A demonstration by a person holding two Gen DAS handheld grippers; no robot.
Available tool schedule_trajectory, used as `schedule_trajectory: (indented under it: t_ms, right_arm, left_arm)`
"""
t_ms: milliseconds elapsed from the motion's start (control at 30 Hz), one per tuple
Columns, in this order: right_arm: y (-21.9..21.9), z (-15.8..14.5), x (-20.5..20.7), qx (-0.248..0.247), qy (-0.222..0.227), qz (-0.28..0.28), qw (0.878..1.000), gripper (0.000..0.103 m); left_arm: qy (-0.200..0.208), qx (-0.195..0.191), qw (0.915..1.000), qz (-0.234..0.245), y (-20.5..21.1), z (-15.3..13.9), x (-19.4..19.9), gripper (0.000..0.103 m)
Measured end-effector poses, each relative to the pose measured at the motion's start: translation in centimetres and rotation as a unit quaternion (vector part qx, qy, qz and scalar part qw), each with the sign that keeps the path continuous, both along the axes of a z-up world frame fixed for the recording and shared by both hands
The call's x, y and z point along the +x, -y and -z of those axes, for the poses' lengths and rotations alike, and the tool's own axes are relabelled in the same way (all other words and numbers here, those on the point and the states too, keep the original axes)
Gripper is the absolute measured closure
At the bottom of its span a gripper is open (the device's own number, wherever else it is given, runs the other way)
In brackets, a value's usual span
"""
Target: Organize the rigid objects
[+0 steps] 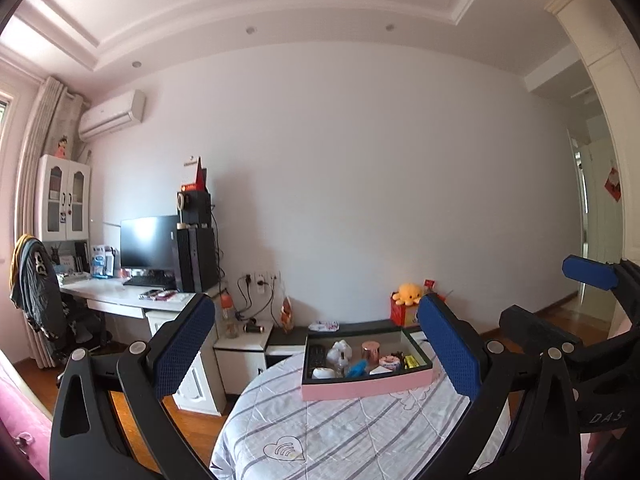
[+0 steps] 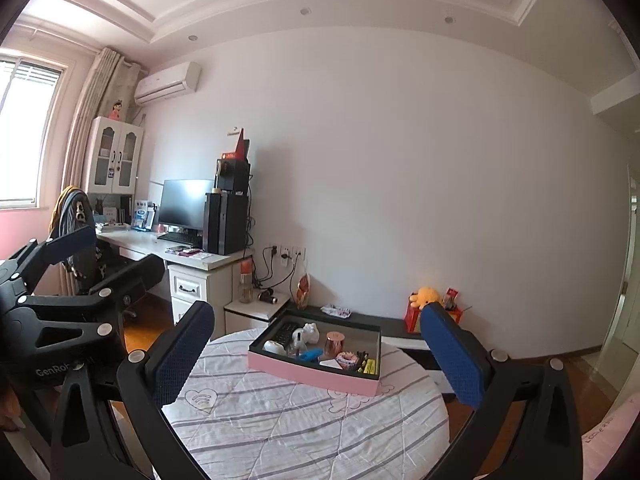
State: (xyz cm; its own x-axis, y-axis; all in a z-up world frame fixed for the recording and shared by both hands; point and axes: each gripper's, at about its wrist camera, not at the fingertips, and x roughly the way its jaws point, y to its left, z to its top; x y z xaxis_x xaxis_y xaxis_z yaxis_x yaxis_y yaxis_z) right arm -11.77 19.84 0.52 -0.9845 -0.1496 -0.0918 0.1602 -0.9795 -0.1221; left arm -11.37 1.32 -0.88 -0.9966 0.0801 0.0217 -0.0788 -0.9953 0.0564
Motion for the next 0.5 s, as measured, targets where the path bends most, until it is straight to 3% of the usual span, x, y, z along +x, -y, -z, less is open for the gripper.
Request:
schedule_trajectory:
  t_ms: [233,500]
  right_arm:
    - [0.7,-0.5,3.9,0.006,-0.023,0.006,1.000,0.000]
    - [0.8,0.0,6.3,0.006,-0.026,0.006,1.000,0.000]
  left_arm:
    - [-0.011,0.009,0.9999,0.007,0.7,0.0,2.9,0.000]
    - [-0.034,-0.016,0.9992,-0.012,0.6,0.3,6.0,0.000]
